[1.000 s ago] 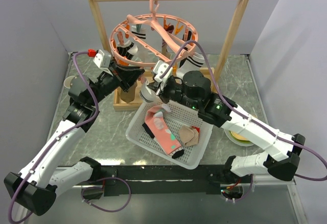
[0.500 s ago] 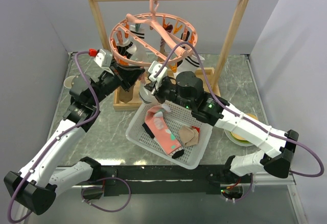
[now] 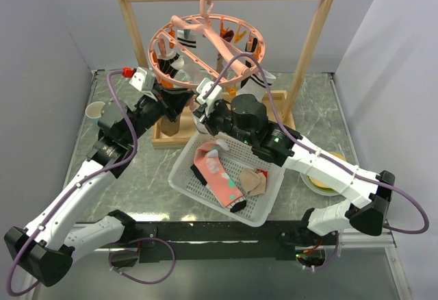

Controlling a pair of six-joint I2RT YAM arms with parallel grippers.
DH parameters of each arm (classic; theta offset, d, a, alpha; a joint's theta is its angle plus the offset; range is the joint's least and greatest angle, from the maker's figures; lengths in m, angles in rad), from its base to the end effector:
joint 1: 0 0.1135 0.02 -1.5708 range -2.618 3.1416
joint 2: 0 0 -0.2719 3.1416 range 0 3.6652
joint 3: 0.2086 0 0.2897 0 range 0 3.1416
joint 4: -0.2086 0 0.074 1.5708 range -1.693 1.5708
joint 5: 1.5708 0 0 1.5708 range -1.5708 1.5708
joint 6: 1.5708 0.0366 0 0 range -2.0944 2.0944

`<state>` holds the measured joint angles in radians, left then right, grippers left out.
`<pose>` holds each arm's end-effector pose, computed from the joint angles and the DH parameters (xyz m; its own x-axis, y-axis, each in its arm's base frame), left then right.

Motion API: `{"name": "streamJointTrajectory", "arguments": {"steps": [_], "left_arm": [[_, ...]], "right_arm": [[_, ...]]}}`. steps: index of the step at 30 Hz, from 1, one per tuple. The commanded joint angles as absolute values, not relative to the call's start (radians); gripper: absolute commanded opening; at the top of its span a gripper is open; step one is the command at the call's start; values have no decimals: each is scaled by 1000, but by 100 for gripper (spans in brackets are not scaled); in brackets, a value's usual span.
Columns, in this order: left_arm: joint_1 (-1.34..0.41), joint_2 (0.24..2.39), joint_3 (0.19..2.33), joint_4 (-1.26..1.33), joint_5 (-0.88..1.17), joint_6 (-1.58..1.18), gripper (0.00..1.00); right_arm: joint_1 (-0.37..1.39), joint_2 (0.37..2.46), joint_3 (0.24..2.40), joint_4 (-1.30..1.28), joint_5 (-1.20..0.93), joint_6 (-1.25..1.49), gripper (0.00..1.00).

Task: Clip the socks to the hanger
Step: Clamp the sock onto the hanger.

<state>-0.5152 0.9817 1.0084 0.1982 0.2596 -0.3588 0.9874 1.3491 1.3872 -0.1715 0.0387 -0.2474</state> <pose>0.2192 -0.1349 0.4315 -0.0620 -0.3549 -0.9328 0.7179 0.6335 -0.2887 0.1944 0.2919 0.4348 0.1280 -0.2503 -0.9597 -0.8060 0.5375 -0.2477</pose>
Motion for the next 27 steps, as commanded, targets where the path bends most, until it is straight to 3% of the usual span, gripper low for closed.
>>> {"name": "streamJointTrajectory", "arguments": {"steps": [1, 27], "left_arm": [[-538, 992, 1006, 199, 239, -342, 1], [-548, 988, 989, 199, 187, -324, 1]], "right_arm": [[986, 1362, 1445, -124, 60, -222, 0], [1032, 1341, 1424, -71, 103, -216, 0]]}}
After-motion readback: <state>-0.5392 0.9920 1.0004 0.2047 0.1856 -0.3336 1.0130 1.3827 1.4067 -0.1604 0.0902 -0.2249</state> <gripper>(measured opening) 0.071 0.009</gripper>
